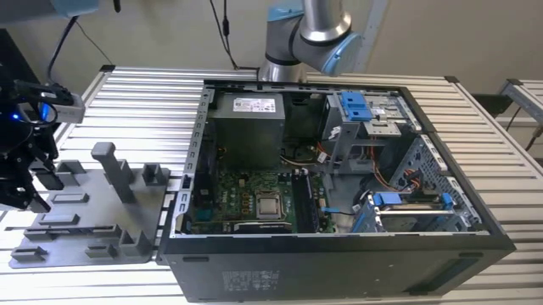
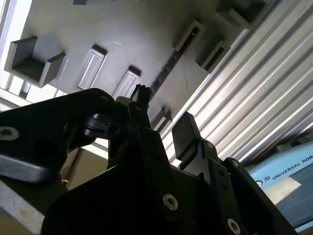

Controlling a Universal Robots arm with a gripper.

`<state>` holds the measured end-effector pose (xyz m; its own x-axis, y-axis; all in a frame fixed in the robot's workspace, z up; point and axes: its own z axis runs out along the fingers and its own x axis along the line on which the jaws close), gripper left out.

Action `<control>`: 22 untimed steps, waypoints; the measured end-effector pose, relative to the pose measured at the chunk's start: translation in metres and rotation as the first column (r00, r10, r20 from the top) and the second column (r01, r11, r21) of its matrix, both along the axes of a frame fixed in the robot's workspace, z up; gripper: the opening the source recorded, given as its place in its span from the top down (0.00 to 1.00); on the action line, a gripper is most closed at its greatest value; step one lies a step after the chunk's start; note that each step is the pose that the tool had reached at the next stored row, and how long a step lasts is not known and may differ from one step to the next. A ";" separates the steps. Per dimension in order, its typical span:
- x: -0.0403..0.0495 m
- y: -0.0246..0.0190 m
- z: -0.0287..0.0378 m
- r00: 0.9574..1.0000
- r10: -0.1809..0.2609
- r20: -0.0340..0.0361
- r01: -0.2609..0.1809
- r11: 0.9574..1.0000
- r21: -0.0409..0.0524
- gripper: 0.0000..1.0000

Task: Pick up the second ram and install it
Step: 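Pick up the second ram and move it above second insertion slot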

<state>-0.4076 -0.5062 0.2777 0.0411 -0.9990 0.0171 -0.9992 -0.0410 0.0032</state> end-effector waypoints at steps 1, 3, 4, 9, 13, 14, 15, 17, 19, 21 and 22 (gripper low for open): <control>-0.0001 -0.0002 -0.0038 1.000 0.000 0.000 0.000 1.000 -0.001 0.52; -0.0002 -0.0003 -0.0066 1.000 0.000 0.000 0.000 1.000 -0.002 0.52; -0.0003 -0.0002 -0.0080 1.000 0.000 0.000 0.000 1.000 -0.002 0.52; -0.0009 -0.0002 -0.0162 1.000 0.003 0.000 -0.003 1.000 -0.003 0.52; -0.0024 -0.0002 -0.0225 1.000 0.010 0.000 -0.010 1.000 -0.004 0.52; -0.0026 -0.0002 -0.0240 1.000 0.012 0.000 -0.012 1.000 -0.004 0.52; -0.0028 -0.0002 -0.0256 1.000 0.013 0.000 -0.013 1.000 -0.004 0.52; -0.0031 -0.0002 -0.0291 1.000 0.015 0.000 -0.015 1.000 -0.004 0.52; -0.0034 -0.0002 -0.0328 1.000 0.017 0.000 -0.017 1.000 -0.004 0.52; -0.0038 -0.0002 -0.0365 1.000 0.020 0.000 -0.020 1.000 -0.004 0.52; -0.0041 -0.0002 -0.0382 1.000 0.022 0.000 -0.022 1.000 -0.004 0.52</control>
